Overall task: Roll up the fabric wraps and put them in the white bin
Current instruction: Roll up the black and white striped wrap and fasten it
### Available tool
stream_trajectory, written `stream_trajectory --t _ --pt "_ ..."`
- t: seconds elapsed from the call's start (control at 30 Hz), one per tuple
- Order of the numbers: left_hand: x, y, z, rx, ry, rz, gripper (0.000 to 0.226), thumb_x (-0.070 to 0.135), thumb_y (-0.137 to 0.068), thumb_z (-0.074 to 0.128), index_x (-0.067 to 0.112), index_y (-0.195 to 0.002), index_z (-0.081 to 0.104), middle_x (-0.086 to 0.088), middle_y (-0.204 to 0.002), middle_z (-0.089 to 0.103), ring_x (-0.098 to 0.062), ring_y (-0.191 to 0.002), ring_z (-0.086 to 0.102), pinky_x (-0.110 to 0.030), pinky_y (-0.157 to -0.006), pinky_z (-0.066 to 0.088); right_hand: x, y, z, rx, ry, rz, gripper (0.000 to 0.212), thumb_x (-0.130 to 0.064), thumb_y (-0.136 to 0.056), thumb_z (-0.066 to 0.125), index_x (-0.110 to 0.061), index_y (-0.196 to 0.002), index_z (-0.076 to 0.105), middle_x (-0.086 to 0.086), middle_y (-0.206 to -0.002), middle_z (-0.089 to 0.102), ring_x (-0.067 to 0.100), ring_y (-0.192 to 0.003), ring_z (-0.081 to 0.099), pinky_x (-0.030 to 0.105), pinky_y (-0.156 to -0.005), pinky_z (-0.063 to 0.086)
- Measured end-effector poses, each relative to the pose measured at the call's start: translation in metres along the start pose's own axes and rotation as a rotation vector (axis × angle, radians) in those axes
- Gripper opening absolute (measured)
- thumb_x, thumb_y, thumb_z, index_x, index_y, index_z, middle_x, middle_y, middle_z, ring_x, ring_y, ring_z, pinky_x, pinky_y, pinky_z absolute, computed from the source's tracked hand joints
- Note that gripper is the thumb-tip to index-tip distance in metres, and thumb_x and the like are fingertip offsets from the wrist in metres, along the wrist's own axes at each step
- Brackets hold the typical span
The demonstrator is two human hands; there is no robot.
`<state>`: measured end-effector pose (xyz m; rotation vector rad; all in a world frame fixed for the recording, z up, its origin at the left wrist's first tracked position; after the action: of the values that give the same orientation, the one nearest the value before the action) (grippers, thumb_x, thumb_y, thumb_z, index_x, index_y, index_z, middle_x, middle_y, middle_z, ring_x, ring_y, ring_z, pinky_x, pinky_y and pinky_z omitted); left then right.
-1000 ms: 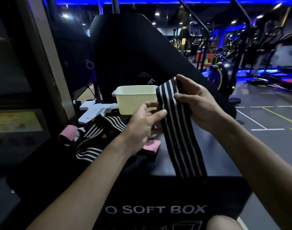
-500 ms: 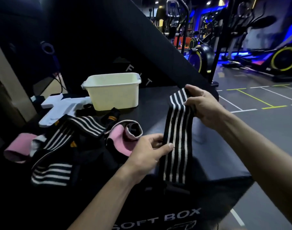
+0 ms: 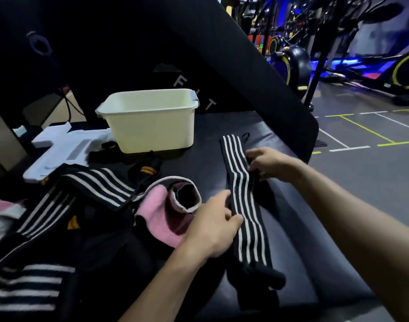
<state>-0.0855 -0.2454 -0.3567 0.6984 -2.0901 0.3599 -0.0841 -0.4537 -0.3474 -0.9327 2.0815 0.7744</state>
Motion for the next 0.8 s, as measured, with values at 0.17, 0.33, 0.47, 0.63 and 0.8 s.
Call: stream_trajectory --t 0.17,0.33,0.47,0.63,0.8 --pt "0.007 0.011 0.006 -0.099 -0.070 -0.017 0.017 0.024 -0.100 0.060 0.027 -0.117 0.063 -0.001 -0.067 0.072 -0.015 -0.048 0.069 -0.021 -0.055 0.053 -0.009 -0.018 -0.018 0.206 0.485 -0.200 0.051 -0.007 -0.083 0.075 -0.017 -0.132 0.064 0.009 -0.130 0.063 0.014 -0.091 0.064 0.014 -0.074 0.045" --pt "0.012 0.009 0.011 -0.079 -0.279 0.046 0.020 0.038 -0.098 0.063 0.030 -0.115 0.071 0.001 -0.100 0.076 -0.016 -0.100 0.068 -0.026 -0.083 0.050 -0.049 0.008 0.000 0.141 0.699 -0.431 0.026 -0.027 -0.087 0.076 -0.019 -0.112 0.074 0.001 -0.102 0.063 0.021 -0.092 0.064 0.029 -0.077 0.046" --pt "0.019 0.012 0.014 -0.171 -0.330 0.137 0.029 0.044 -0.099 0.063 0.027 -0.121 0.071 0.003 -0.111 0.075 -0.015 -0.109 0.063 -0.027 -0.088 0.046 -0.039 0.026 0.047 -0.163 1.015 -0.348 0.043 -0.050 -0.098 0.056 -0.022 -0.130 0.065 0.003 -0.125 0.067 0.024 -0.109 0.063 0.033 -0.092 0.049" --pt "0.025 0.019 0.021 -0.215 -0.400 0.218 0.031 0.040 -0.101 0.057 0.020 -0.122 0.069 -0.003 -0.121 0.071 -0.024 -0.118 0.060 -0.039 -0.095 0.048 0.001 0.035 0.066 -0.274 1.138 -0.235 0.059 -0.039 -0.111 0.025 -0.017 -0.162 0.007 0.004 -0.170 -0.006 0.021 -0.157 0.000 0.044 -0.124 0.009" --pt "0.027 0.029 0.001 -0.119 -0.400 0.309 0.031 0.036 -0.100 0.062 0.022 -0.126 0.069 -0.005 -0.114 0.073 -0.027 -0.113 0.062 -0.039 -0.093 0.049 0.014 0.027 0.056 -0.219 1.044 -0.184 0.059 -0.047 -0.108 0.019 -0.034 -0.160 -0.007 -0.002 -0.170 -0.011 0.020 -0.156 -0.007 0.055 -0.124 0.008"
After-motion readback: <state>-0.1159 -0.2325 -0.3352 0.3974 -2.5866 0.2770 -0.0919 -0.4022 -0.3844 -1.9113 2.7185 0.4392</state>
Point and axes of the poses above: each hand's wrist, its own y-axis away from the middle knuckle, its own z-axis out of the palm, x = y × z, the point moved 9 cm from there along -y, towards the middle knuckle
